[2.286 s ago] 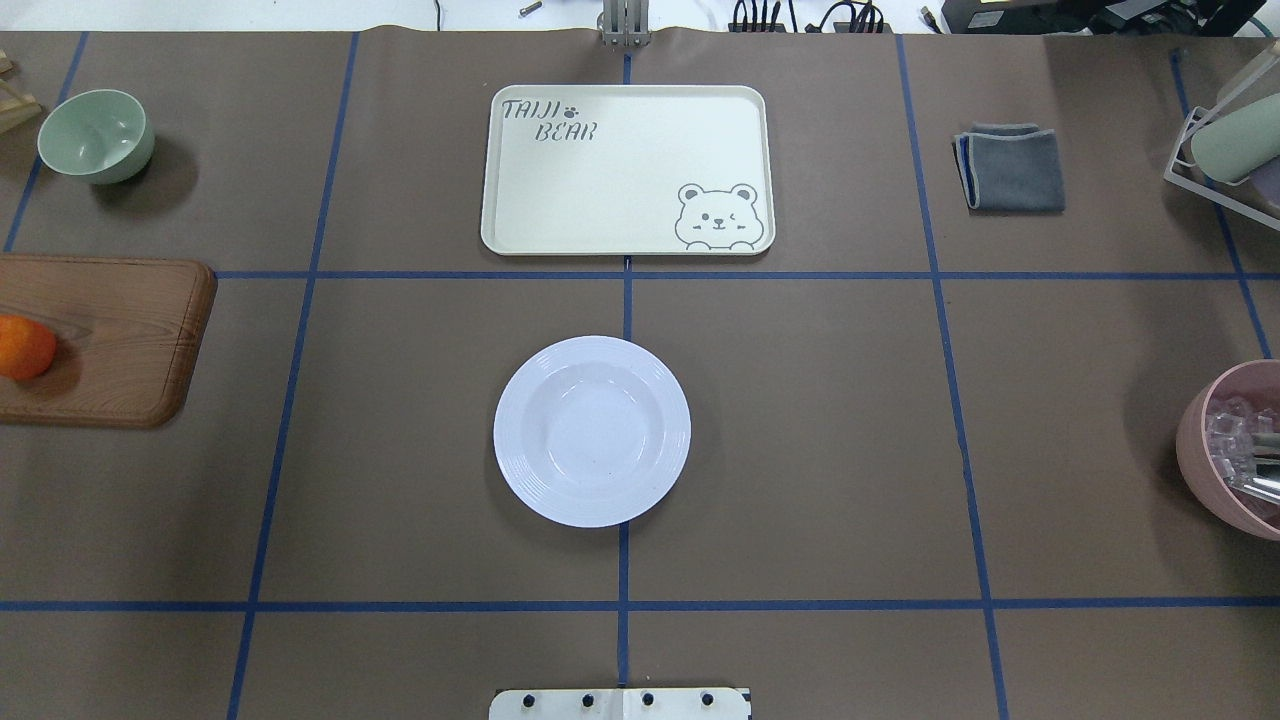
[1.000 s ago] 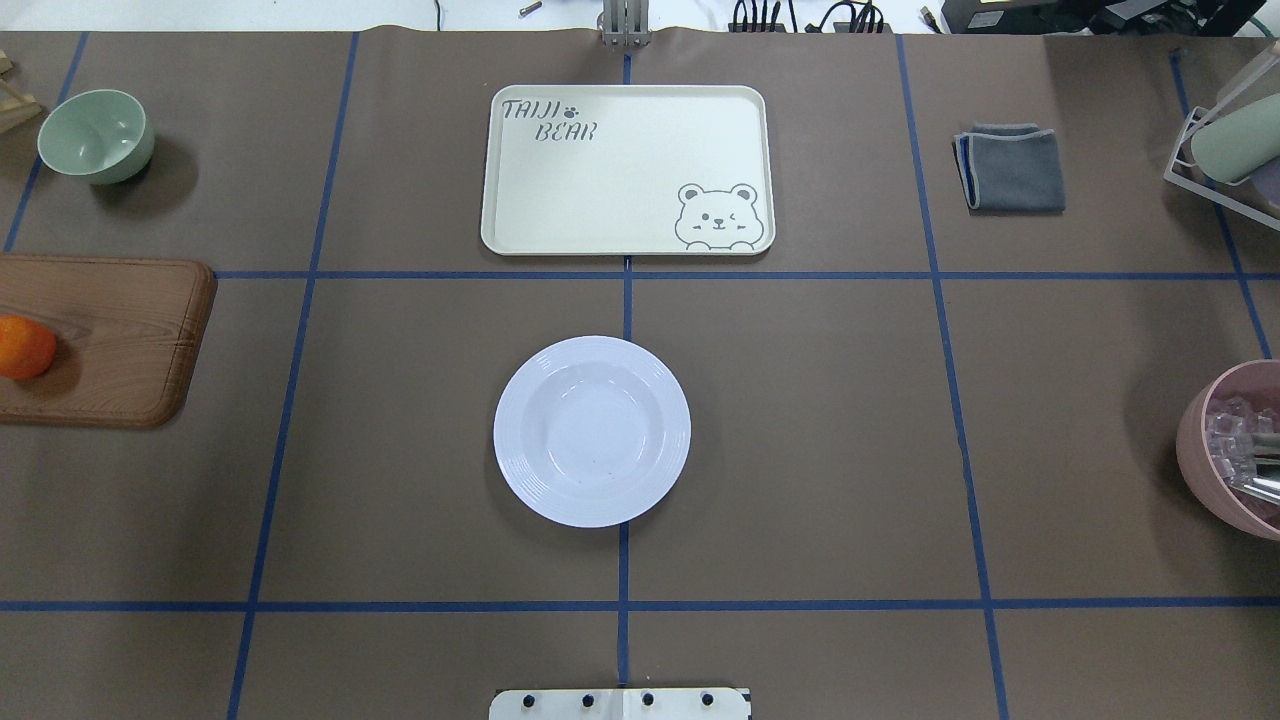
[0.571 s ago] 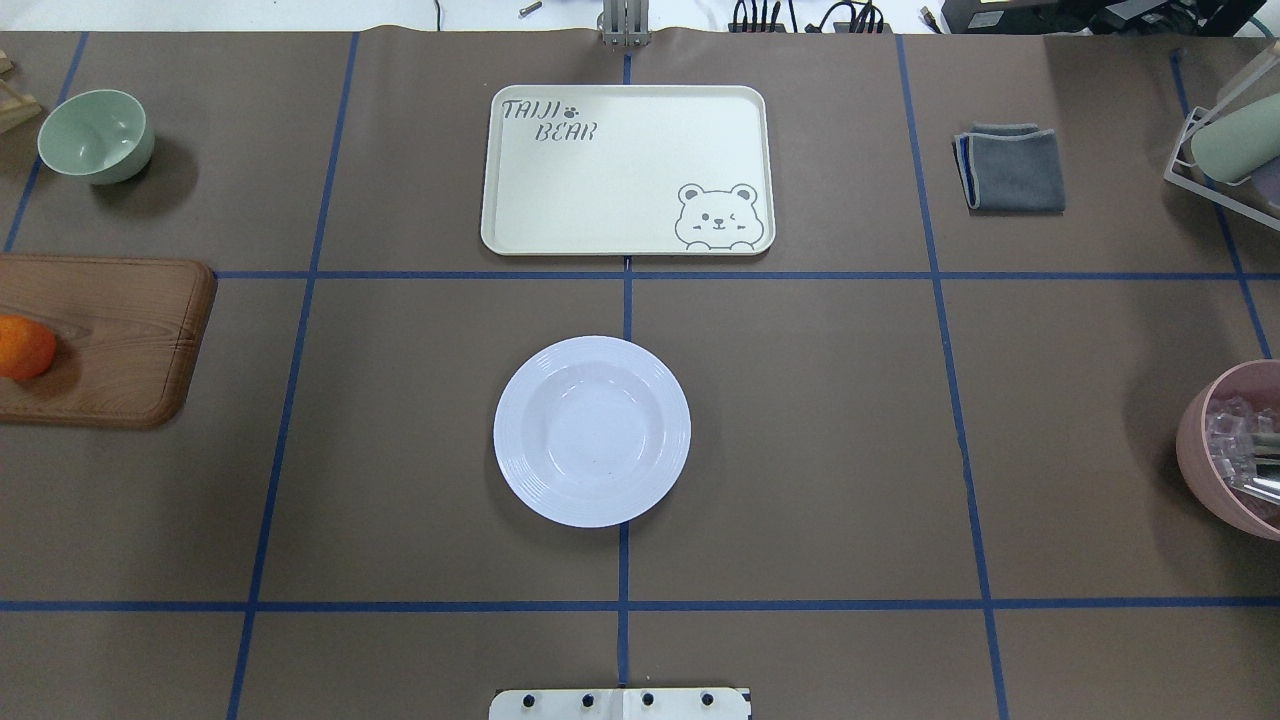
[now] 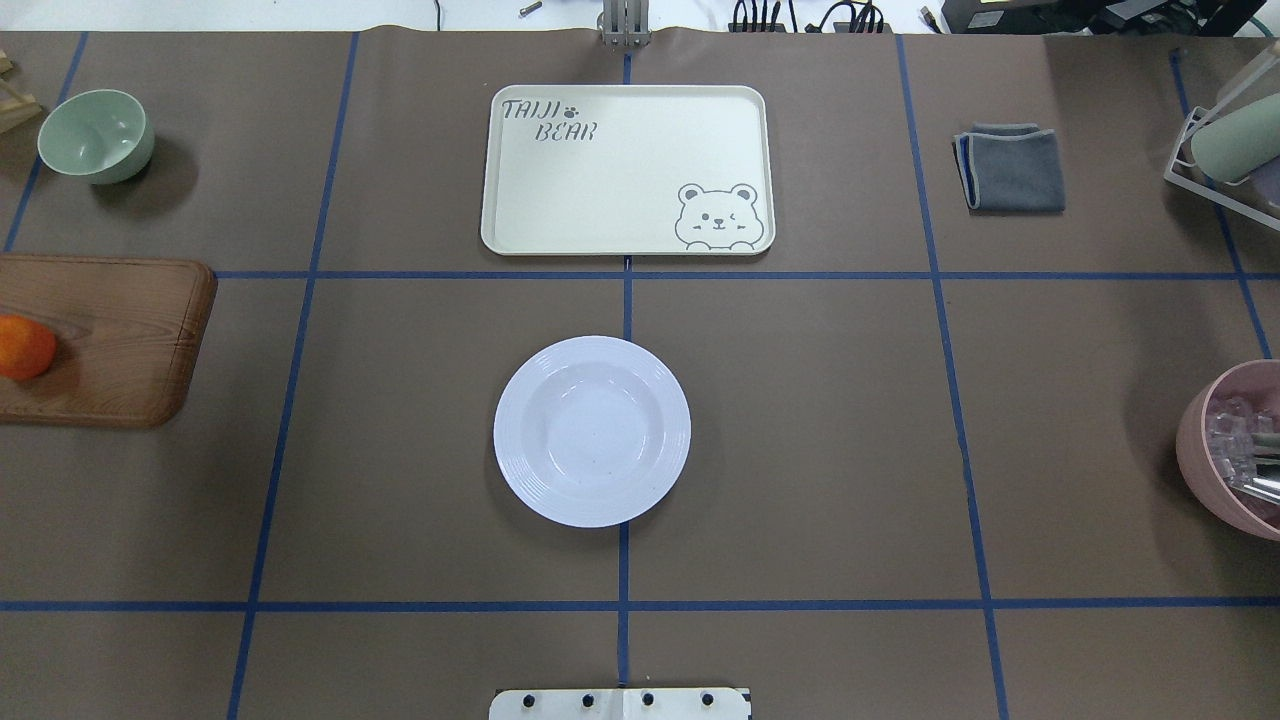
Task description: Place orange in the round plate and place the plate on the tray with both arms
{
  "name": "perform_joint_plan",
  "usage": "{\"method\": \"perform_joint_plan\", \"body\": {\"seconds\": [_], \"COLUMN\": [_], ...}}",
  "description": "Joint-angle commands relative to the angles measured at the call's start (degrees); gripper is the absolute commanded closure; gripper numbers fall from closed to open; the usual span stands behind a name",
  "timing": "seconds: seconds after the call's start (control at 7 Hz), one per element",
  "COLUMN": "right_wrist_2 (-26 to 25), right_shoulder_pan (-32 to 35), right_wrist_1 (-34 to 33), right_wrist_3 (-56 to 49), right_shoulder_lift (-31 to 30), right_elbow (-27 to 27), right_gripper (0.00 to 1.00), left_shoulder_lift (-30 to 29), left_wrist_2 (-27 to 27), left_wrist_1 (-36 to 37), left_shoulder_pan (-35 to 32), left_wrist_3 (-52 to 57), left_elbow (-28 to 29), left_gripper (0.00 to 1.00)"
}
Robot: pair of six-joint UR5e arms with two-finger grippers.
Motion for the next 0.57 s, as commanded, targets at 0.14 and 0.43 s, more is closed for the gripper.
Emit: {"method": "perform_joint_plan", "body": {"seconds": [0.14,0.43], "right_wrist_2": [0.02,0.11], "right_shoulder_pan": [-0.06,-0.06], "right_wrist_1": [-0.08,-0.08], "right_wrist_3": [0.03,0.03], "right_shoulder_lift": [-0.01,-0.01], "right_elbow": [-0.01,-0.09], "right_gripper": [0.00,0.00], "left_shoulder_lift": [-0.01,-0.19], "left_wrist_2": [3.03,3.14], "left_wrist_1": [-4.11,-4.11], "left_shoulder_pan": [4.80,5.16], "left_wrist_3": [-1.42,-1.42], "left_elbow": [4.50,5.56], "left_gripper": [0.01,0.01]}}
